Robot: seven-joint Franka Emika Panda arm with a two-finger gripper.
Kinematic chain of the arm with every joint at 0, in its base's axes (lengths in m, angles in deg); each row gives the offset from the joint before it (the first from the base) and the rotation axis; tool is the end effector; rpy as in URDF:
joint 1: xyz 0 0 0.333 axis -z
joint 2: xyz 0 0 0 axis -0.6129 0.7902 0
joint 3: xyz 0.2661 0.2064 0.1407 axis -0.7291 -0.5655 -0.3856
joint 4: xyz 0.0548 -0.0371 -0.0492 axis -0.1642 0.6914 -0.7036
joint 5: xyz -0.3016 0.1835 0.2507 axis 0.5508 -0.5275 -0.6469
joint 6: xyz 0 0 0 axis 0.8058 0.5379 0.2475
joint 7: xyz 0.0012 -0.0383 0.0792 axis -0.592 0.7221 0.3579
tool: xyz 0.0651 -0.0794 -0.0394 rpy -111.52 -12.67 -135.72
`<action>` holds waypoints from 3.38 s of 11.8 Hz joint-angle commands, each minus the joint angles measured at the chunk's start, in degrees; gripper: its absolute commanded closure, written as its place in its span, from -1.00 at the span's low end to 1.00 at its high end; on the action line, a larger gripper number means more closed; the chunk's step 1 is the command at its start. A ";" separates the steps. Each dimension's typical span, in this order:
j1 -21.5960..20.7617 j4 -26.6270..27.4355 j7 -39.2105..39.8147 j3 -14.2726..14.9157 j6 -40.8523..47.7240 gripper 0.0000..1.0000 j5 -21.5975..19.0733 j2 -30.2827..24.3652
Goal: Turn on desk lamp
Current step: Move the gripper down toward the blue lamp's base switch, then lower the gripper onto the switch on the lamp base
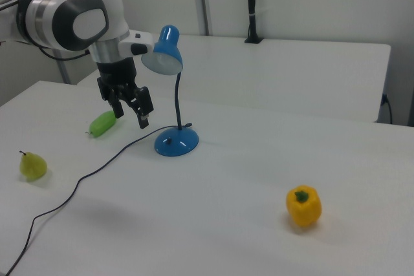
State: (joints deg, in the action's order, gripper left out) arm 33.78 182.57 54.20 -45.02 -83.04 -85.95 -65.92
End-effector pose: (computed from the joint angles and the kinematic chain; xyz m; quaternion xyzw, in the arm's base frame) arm 0.6138 -0.0070 0.5767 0.9979 -0.0648 0.0079 0.0031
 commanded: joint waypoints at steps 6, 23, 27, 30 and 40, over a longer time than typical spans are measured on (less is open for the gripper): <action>0.68 0.28 8.15 0.08 -0.91 0.96 -0.21 -0.35; -3.98 -0.95 6.41 0.08 -31.31 1.00 -5.04 16.61; -5.47 -4.02 3.77 0.17 -35.71 1.00 -4.25 22.40; -6.35 -7.18 3.69 0.52 -35.80 1.00 -4.16 26.53; -8.28 -12.55 2.89 3.33 -35.89 1.00 -3.63 32.08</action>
State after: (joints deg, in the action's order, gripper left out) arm 27.12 172.41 58.51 -43.50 -118.22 -90.15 -35.80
